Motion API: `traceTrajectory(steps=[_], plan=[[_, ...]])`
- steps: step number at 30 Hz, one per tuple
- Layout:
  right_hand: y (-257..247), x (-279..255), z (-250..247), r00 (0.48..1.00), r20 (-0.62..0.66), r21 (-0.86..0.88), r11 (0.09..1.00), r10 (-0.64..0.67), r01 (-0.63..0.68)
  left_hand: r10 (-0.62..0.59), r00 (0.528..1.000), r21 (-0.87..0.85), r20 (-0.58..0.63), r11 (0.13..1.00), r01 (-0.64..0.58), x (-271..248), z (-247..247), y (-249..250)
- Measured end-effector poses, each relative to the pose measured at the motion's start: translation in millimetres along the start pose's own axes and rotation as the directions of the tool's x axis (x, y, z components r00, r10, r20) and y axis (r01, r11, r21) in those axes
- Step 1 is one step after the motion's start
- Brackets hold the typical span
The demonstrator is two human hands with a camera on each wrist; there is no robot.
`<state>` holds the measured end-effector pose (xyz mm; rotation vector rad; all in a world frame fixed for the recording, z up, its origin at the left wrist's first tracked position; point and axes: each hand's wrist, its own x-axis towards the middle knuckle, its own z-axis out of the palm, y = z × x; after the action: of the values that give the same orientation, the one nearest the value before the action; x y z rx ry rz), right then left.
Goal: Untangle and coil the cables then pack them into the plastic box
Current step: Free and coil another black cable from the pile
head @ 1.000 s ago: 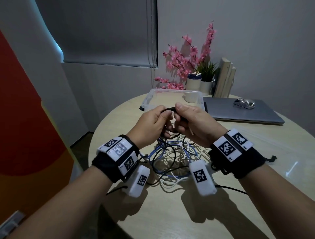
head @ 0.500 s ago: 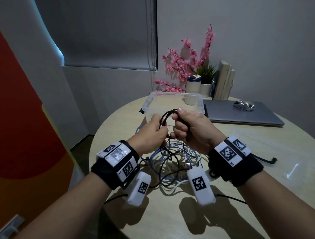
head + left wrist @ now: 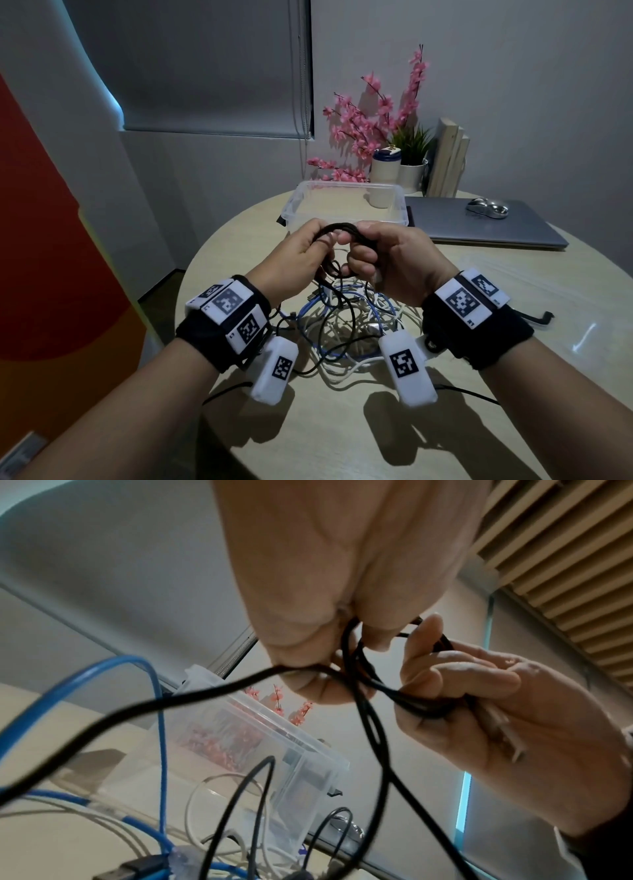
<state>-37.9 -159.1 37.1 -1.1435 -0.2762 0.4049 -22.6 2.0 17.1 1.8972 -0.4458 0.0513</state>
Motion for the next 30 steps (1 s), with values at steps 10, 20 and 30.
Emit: traceTrajectory(steps=[10,20,30], plan=[[-2.0,3.4,-1.1,0.998,-0.033,-0.125,0.991,-0.054,0.049,-0.046,0.999,-0.157,-0.008,0.987,0.045,6.7,3.5,5.0],[-22.2,6.1,-5.0,0.941,-0.263,0.212,0.938,-0.215,0.273,-0.137,0.959,0.298,0.248,0.953,0.060,-9.1,16.3,-20.6],[-8.4,12.3,-24.8,0.885,-0.193,-0.869,0.492,-0.424,0.045,-0.007,0.967,0.496,0.255,0.859,-0.125,-9.0,6.3,6.0]])
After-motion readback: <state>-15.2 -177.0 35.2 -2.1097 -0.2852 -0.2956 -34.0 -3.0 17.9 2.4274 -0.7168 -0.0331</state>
